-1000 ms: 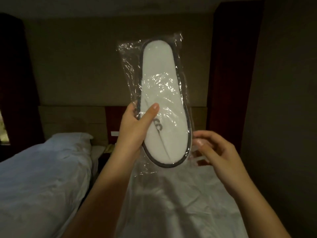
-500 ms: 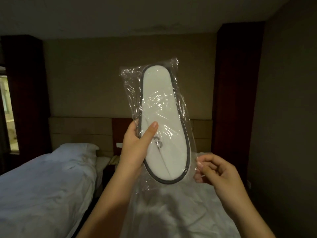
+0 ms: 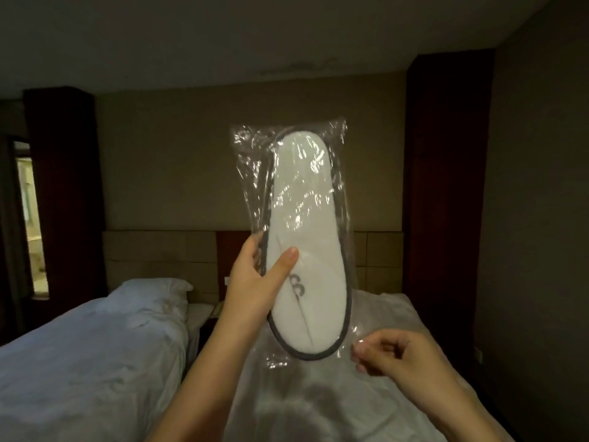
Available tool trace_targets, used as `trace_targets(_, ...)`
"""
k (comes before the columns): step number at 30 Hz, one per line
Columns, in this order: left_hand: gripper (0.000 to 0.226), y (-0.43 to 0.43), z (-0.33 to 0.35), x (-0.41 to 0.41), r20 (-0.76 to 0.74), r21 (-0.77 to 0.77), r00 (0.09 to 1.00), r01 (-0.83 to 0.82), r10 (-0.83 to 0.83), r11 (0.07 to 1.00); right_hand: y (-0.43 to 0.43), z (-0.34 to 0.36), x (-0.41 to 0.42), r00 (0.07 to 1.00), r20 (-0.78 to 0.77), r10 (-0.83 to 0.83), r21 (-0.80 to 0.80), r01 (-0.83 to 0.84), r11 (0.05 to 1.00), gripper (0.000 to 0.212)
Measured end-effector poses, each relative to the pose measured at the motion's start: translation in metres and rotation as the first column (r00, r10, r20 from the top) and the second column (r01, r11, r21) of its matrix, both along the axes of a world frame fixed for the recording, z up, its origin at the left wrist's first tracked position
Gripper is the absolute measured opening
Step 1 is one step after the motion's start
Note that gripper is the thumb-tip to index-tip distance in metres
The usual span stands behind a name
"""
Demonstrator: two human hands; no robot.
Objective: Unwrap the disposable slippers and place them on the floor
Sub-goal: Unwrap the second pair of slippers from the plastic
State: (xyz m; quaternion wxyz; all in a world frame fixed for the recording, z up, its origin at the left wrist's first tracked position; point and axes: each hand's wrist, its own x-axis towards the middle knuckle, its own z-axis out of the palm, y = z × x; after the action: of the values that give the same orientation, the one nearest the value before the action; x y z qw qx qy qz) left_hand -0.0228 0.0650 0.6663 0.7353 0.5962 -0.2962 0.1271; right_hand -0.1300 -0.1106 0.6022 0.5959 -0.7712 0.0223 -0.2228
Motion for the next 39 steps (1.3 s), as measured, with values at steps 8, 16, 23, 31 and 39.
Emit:
trace_targets(8, 0.052, -0.006, -0.018, 0.000, 0.036, 0.135, 0.996, 0.074, -0.079, 0.988, -0.013, 0.078, 0.013, 0.917, 0.385, -0.105, -0.056, 0.137, 0.989, 0.018)
trace_targets(16, 0.048, -0.008, -0.020, -0.001, 0.036, 0.132, 0.992, 0.111, -0.117, 0.985, -0.015, 0.163, 0.028, 0.808, 0.530, -0.258, 0.098, 0.244, 0.965, 0.013)
trace_targets(23, 0.054, -0.005, -0.024, 0.000, 0.055, 0.179, 0.995, 0.070, -0.081, 0.981, -0.023, 0.159, 0.032, 0.804, 0.521, -0.285, 0.096, 0.276, 0.956, 0.018)
trace_targets(31, 0.041, -0.006, -0.030, 0.003, 0.112, 0.199, 0.993, -0.070, 0.048, 0.977, -0.029, 0.151, 0.028, 0.783, 0.520, -0.341, 0.139, 0.316, 0.938, 0.011)
trace_targets(39, 0.041, -0.011, -0.039, 0.004, 0.153, 0.222, 0.983, -0.136, 0.104, 0.965, -0.029, 0.154, 0.021, 0.925, 0.348, -0.154, 0.300, 0.046, 0.953, 0.017)
